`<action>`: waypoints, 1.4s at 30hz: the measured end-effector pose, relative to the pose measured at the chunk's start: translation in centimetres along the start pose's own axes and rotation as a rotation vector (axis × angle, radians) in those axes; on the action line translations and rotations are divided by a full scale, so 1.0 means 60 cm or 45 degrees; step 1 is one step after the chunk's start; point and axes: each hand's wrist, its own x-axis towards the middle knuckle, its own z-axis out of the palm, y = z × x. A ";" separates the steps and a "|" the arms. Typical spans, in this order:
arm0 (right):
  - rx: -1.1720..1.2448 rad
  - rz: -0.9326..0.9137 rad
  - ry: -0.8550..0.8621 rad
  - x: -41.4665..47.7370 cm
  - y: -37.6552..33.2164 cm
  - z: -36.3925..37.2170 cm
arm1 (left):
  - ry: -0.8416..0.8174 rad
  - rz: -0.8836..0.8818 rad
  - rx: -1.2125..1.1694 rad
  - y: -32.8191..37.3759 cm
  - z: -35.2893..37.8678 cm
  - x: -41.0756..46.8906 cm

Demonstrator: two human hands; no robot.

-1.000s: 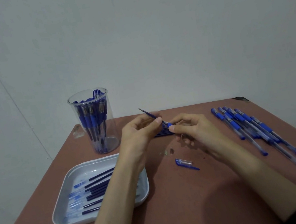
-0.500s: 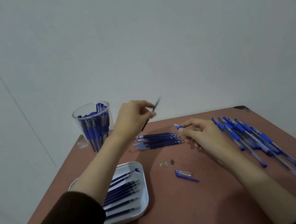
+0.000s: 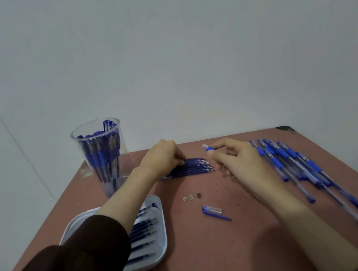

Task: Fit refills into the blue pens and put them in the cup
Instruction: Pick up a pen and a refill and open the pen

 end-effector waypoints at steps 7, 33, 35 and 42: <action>-0.081 -0.029 -0.037 -0.001 0.008 0.016 | 0.056 -0.011 -0.094 0.004 -0.009 -0.026; -0.217 -0.200 -0.225 -0.033 0.001 0.056 | 0.014 -0.077 0.236 -0.052 -0.071 -0.254; -0.212 -0.178 -0.187 -0.029 0.003 0.051 | 0.257 -0.002 -0.075 -0.033 -0.090 -0.248; -0.176 -0.090 -0.111 -0.020 0.004 0.034 | 0.665 -0.155 -1.571 0.062 -0.075 -0.187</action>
